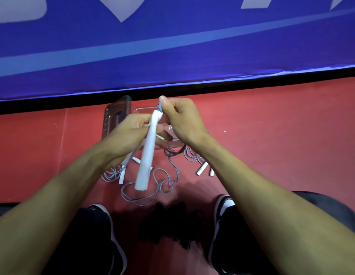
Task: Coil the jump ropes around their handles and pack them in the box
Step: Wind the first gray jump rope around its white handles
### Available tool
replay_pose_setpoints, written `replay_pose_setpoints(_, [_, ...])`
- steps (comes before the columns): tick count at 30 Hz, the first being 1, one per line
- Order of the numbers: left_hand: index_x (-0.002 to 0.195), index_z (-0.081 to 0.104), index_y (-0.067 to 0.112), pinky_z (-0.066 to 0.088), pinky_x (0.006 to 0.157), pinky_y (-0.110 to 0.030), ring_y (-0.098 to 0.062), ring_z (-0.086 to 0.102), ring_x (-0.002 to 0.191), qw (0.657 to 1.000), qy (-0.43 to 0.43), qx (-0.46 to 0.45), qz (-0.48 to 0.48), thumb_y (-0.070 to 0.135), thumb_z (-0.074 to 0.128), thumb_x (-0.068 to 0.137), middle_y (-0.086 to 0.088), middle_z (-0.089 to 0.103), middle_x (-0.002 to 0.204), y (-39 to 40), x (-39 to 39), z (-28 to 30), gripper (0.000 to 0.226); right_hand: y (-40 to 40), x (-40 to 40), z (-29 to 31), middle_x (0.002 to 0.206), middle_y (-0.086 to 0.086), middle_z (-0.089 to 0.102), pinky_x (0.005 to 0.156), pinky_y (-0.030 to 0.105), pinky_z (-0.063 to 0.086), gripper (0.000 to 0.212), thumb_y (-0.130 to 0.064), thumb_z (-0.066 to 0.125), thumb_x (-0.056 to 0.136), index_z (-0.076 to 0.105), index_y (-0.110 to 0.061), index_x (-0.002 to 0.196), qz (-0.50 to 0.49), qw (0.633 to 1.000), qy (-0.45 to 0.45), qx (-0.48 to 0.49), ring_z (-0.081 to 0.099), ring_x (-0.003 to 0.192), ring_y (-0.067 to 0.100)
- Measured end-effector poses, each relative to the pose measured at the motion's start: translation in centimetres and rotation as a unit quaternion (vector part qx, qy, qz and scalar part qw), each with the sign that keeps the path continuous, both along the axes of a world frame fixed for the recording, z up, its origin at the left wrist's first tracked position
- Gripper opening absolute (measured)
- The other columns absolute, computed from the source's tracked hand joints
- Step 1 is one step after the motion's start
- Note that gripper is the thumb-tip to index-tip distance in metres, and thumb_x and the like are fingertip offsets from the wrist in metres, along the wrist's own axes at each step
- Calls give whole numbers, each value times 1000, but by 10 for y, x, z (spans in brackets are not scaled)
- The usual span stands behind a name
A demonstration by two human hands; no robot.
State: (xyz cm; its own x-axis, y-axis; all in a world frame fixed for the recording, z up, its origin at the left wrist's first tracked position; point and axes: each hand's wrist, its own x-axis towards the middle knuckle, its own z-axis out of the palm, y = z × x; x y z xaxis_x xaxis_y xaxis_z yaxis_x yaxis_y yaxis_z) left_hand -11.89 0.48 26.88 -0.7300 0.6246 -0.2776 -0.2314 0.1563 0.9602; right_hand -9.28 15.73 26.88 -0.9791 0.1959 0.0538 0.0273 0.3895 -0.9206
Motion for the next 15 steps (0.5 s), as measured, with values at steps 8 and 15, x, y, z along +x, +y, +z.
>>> replay_pose_setpoints(8, [87, 72, 15, 44, 60, -30, -18, 51, 59, 999, -39, -15, 31, 39, 51, 96, -9, 58, 67, -2, -12, 6, 33, 4, 0, -3, 55, -4, 37, 57, 33, 27, 52, -31, 43, 106, 48, -7, 60, -12, 1000, -6, -28, 31, 55, 11])
replay_pose_setpoints(15, [98, 72, 13, 43, 74, -21, -2, 57, 73, 990, 124, -62, -9, 39, 37, 109, 10, 70, 77, 0, 0, 11, 45, 3, 0, -5, 49, -5, 49, 59, 31, 33, 53, -29, 43, 107, 49, -12, 56, -5, 998, -16, -60, 39, 50, 10])
